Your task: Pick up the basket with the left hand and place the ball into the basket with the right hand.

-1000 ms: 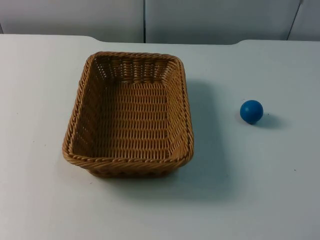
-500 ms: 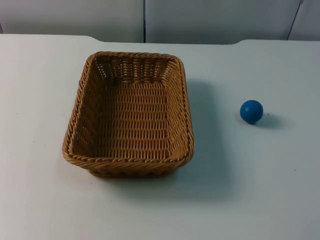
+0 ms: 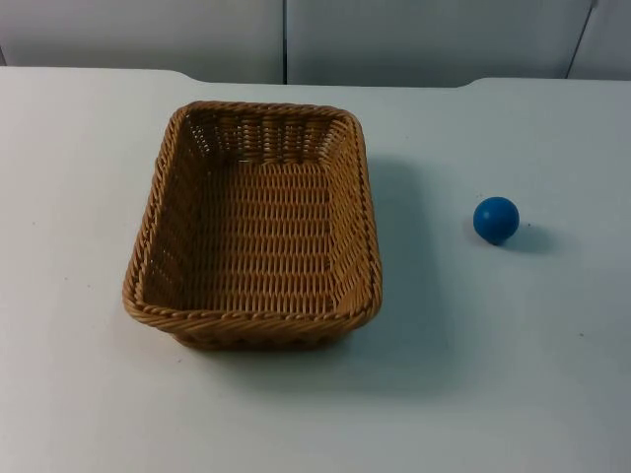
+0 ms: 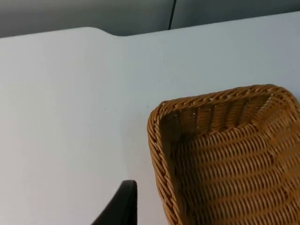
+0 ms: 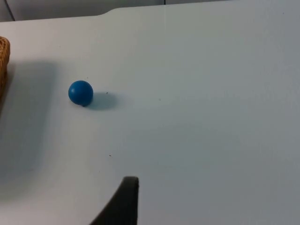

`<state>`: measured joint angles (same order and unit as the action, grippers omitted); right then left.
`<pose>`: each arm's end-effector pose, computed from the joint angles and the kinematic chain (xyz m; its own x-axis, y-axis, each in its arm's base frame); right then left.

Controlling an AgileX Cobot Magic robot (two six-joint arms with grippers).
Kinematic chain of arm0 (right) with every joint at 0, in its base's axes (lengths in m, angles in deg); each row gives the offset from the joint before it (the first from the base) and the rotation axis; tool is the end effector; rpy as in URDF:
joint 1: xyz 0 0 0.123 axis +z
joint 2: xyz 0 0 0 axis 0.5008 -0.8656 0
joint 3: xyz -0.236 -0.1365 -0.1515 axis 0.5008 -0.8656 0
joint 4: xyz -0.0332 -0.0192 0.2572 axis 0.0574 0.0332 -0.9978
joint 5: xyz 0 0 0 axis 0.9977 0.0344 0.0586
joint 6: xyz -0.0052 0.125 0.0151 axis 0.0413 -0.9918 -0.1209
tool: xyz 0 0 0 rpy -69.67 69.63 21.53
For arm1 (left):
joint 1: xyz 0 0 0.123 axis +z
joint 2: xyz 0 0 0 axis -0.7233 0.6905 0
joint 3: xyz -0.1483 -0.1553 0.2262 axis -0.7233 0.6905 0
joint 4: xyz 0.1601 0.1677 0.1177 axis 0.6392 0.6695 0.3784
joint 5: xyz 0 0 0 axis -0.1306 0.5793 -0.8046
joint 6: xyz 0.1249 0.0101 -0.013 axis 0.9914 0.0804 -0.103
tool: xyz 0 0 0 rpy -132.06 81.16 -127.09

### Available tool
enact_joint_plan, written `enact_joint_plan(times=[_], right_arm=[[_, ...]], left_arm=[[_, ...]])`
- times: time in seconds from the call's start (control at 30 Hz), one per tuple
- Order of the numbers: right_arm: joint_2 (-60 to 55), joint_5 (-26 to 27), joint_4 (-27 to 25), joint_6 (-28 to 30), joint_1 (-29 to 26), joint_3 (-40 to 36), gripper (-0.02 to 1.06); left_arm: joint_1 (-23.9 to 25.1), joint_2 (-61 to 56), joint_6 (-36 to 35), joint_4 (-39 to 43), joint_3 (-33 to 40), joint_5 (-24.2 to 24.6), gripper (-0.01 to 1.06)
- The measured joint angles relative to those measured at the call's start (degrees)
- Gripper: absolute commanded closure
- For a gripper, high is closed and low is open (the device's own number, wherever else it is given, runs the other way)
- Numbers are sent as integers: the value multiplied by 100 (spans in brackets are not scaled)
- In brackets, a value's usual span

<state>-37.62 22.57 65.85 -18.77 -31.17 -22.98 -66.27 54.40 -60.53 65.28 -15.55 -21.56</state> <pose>0.0066 -0.0076 0.2680 -0.4833 0.0294 -0.8750 0.0816 0.9966 -0.0115 0.3806 -0.1327 0.2872 -0.6994 0.0914 -0.7088 0.2095 0.9744 -0.0811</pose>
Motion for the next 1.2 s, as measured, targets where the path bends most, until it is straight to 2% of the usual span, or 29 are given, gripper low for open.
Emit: enact_joint_plan(times=[0.07,0.17,0.6,1.07,1.17,1.2], right_arm=[[0,0,0,0,0,0,0],[0,0,0,0,0,0,0],[0,0,0,0,0,0,0],[0,0,0,0,0,0,0],[0,0,0,0,0,0,0],[0,0,0,0,0,0,0]], left_arm=[[0,360,-38,0,0,-241,0],[0,728,-49,-189,-10,-340,0],[0,2329,-49,-634,-42,-372,0],[0,2729,-264,-693,-83,-472,0],[0,2801,-319,-693,-199,-452,3],[0,2829,-332,-693,-256,-418,7]])
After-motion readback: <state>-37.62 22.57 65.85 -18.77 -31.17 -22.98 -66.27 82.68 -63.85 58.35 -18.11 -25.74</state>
